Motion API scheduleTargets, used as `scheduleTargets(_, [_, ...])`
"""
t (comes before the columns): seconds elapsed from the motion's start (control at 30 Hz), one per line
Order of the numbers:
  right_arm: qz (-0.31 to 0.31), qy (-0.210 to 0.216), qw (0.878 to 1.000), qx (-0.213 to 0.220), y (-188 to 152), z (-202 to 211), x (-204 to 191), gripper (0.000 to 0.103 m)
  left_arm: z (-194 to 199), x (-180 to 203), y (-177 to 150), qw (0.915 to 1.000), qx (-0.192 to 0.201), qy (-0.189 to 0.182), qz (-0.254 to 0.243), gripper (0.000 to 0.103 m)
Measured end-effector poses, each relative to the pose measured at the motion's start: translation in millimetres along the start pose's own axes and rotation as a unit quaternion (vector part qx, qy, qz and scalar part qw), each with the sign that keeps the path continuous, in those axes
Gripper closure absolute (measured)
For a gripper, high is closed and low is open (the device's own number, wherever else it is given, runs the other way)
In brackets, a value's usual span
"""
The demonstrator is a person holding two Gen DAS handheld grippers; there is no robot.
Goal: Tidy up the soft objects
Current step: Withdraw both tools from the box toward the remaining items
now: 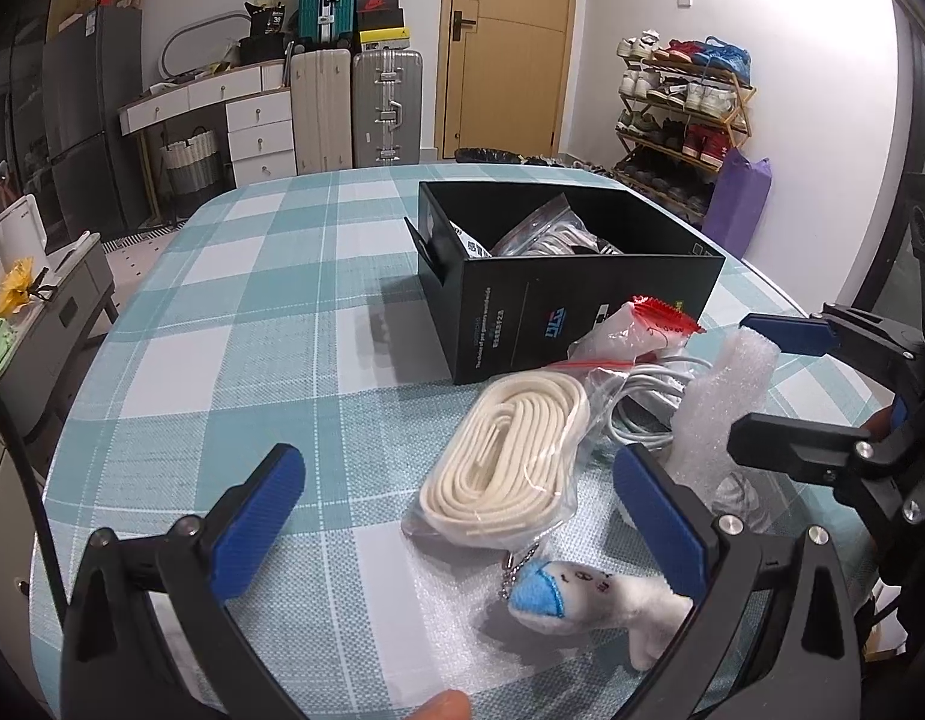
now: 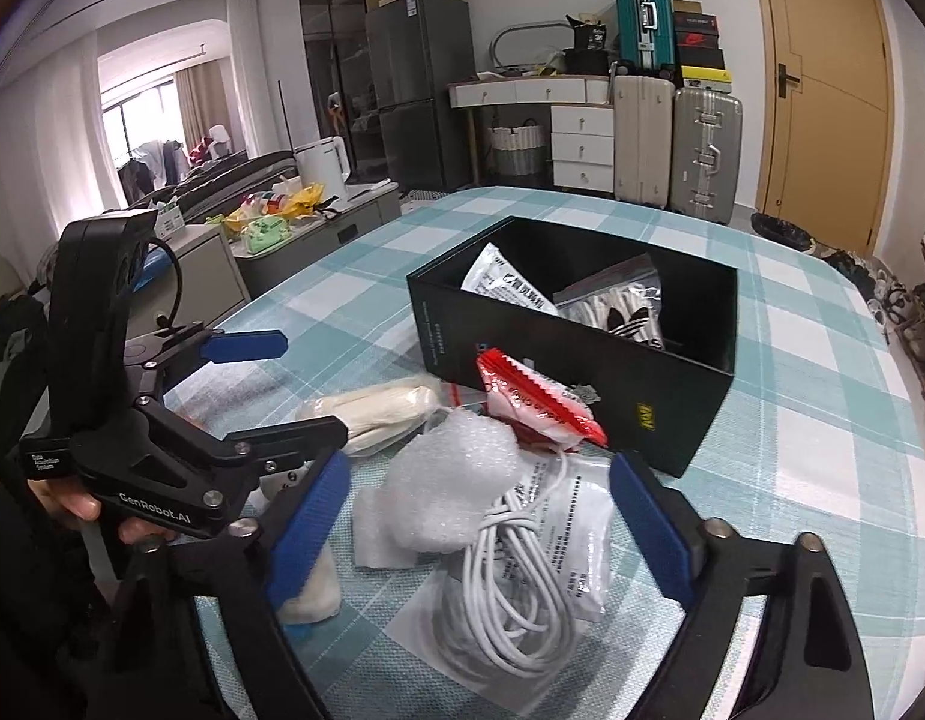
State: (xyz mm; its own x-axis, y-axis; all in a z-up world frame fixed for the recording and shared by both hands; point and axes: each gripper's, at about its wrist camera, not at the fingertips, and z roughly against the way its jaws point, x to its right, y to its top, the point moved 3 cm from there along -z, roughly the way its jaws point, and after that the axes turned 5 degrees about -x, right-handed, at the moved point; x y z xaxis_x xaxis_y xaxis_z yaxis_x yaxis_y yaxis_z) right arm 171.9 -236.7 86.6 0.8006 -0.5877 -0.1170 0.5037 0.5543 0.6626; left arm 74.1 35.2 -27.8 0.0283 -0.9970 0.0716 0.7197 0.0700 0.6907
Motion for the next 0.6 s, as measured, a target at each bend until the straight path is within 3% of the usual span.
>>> scheduleTargets(0.3, [0.004, 0.018, 1.0, -0.005, 1.1, -9.1, -3.7, 0.034, -2.9, -4.7, 0.7, 0.9998, -0.009, -0.013, 0.015, 0.0])
scheduleTargets(0.37, [0.002, 0.023, 1.0, -0.005, 0.0, -9.0, -4.3, 0.044, -3.2, -5.4, 0.6, 0.9997, -0.008, -0.016, 0.016, 0.0])
scheduleTargets(0.6, [0.011, 0.027, 1.0, -0.001, -1.3, -6.2, -7.0, 0.066, -3.3, -3.7, 0.1, 0.9997, -0.01, -0.015, 0.014, 0.0])
